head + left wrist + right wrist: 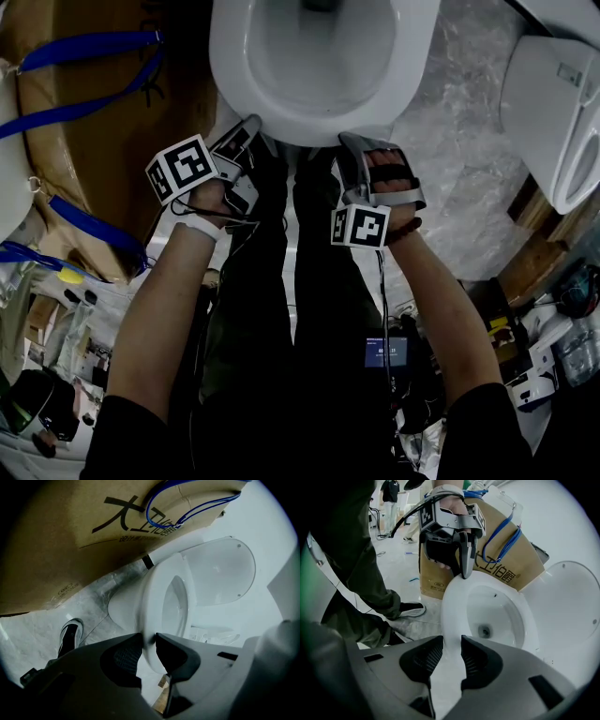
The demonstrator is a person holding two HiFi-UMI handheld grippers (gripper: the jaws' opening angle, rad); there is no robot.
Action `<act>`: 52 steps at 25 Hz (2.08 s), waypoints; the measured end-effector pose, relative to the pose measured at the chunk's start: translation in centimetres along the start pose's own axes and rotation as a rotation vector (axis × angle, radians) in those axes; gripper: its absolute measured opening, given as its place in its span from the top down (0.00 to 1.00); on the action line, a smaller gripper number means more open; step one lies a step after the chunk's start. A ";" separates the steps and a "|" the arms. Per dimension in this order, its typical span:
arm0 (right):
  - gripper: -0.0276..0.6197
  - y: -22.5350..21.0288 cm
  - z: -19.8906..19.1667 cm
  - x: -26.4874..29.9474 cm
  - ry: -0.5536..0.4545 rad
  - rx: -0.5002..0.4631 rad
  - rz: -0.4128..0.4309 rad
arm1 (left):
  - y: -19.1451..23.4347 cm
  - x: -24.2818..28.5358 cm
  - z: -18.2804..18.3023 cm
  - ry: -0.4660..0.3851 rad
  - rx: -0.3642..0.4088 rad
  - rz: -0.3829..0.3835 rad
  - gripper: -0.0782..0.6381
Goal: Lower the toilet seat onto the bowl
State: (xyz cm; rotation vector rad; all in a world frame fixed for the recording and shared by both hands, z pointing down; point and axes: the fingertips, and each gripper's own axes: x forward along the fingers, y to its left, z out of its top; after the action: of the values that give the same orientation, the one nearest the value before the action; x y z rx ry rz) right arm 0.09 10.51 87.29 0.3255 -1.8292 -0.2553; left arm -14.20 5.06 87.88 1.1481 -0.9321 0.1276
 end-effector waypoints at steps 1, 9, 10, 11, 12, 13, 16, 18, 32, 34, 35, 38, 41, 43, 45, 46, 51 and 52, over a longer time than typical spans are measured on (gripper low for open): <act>0.75 0.0 0.0 0.0 -0.003 0.002 0.004 | 0.0 0.1 0.0 0.004 0.009 0.002 0.76; 0.76 -2.3 0.5 -1.8 -0.045 0.043 -0.003 | 0.4 -0.5 -0.5 0.063 0.074 0.097 0.76; 0.76 -3.0 0.5 -2.1 -0.046 0.061 -0.013 | 0.1 -0.8 -0.7 0.066 0.073 0.093 0.76; 0.76 -3.7 0.5 -2.5 -0.047 0.084 -0.024 | -0.3 -1.1 -1.0 0.069 0.075 0.086 0.76; 0.76 -4.4 0.6 -3.0 -0.048 0.113 -0.035 | -0.8 -1.5 -1.2 0.072 0.080 0.080 0.76; 0.76 -5.2 0.7 -3.5 -0.051 0.150 -0.043 | -1.3 -2.0 -1.4 0.074 0.089 0.076 0.76; 0.76 -7.7 1.6 -5.3 -0.076 0.287 -0.055 | -3.6 -3.5 -1.4 0.069 0.162 0.073 0.76; 0.76 -9.4 2.5 -7.0 -0.108 0.401 -0.036 | -5.9 -4.7 -1.1 0.056 0.247 0.068 0.76; 0.87 -19.8 6.7 -24.9 -0.350 1.011 0.041 | -25.9 -17.4 -1.6 -0.027 0.599 -0.090 0.76; 0.87 -21.0 7.4 -28.2 -0.383 1.057 0.039 | -29.8 -19.9 -2.5 -0.042 0.659 -0.131 0.76; 0.88 -21.5 7.8 -29.7 -0.399 1.072 0.037 | -31.6 -21.0 -2.9 -0.049 0.694 -0.149 0.76; 0.88 -23.1 9.2 -34.0 -0.452 1.101 0.015 | -36.3 -23.9 -4.3 -0.071 0.805 -0.198 0.76; 0.88 -24.3 10.3 -37.6 -0.507 1.141 -0.019 | -39.7 -26.5 -5.6 -0.100 0.909 -0.232 0.76; 0.88 -24.8 10.6 -39.8 -0.524 1.182 -0.041 | -41.3 -28.2 -6.5 -0.114 0.934 -0.247 0.76; 0.88 -25.1 10.8 -41.8 -0.536 1.228 -0.061 | -42.7 -30.0 -7.2 -0.124 0.908 -0.270 0.76; 0.88 -25.3 10.9 -42.8 -0.548 1.246 -0.072 | -43.4 -30.8 -7.5 -0.130 0.888 -0.285 0.76; 0.88 -26.4 11.7 -48.3 -0.628 1.279 -0.134 | -47.0 -34.4 -8.7 -0.163 0.883 -0.351 0.77; 0.88 -26.5 11.9 -49.3 -0.644 1.284 -0.145 | -47.6 -35.0 -9.1 -0.169 0.895 -0.362 0.77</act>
State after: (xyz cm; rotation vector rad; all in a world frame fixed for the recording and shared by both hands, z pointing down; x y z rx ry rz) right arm 3.93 3.00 30.67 1.3787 -2.3917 0.8724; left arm -6.02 3.80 28.62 2.1656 -0.8048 0.1603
